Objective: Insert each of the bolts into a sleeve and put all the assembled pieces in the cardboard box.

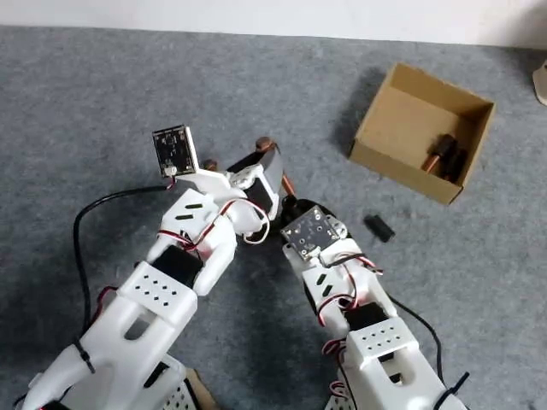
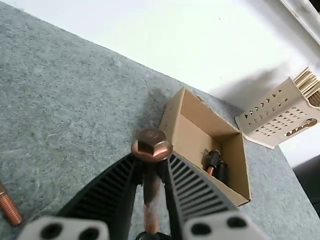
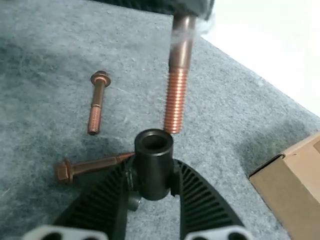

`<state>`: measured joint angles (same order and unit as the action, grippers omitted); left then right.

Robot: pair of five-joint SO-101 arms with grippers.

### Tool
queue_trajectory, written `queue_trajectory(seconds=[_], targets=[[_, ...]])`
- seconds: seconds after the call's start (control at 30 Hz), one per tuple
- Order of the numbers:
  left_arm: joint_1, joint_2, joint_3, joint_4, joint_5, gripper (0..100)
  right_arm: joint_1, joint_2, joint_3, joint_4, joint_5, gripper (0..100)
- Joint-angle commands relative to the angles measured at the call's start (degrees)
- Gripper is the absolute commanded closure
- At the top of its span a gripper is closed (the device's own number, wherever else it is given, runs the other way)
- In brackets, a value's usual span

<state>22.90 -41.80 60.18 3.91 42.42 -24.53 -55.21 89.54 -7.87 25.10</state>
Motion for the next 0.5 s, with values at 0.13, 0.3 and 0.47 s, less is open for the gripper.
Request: queue_trajectory(seconds=[0.13,0.3,0.47], targets=[[0.57,-2.24,-1.89,0.26,0.18,100,0.04,-1.10,-0.66,0.13,0.26,99.4],[0.57,-2.24,-1.63,0.26,0.18,100,1.89,-1.01,-0.75,0.13,0.26,99.4],[0.66,-2.24,-1.80,0.26,0.18,100,1.98,-0.92,-0.75,0.13,0.35,99.4]])
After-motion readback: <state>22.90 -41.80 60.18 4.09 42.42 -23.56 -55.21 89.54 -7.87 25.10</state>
